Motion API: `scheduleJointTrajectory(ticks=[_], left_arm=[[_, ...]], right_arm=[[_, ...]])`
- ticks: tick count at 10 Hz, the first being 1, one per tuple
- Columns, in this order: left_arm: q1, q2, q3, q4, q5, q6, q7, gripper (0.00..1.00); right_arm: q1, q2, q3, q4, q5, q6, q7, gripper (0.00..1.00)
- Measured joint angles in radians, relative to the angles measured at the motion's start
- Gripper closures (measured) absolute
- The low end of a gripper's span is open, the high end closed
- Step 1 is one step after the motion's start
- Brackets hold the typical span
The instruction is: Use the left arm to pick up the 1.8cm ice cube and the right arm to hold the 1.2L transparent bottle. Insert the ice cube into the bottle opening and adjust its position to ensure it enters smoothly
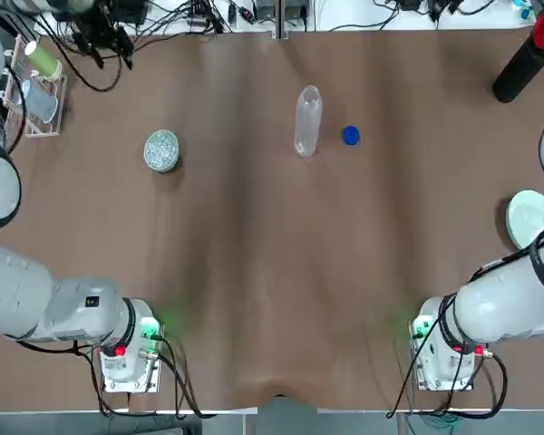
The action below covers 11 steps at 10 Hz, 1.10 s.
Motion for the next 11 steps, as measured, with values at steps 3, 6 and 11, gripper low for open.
scheduleJointTrajectory(ticks=[3,6,11], left_arm=[[0.000,0.001,-0.051,-0.187,0.000,0.179,-0.008,0.00],[0.010,0.048,-0.050,-0.276,0.000,0.327,-0.008,0.00],[0.008,0.158,-0.050,-0.304,0.000,0.436,-0.007,0.01]], right_arm=[[0.019,0.022,0.000,-0.164,0.186,0.175,-0.340,0.00],[0.019,0.026,-0.003,-0.320,0.375,0.249,-0.720,0.00],[0.036,0.117,-0.002,-0.470,0.745,0.282,-1.299,0.00]])
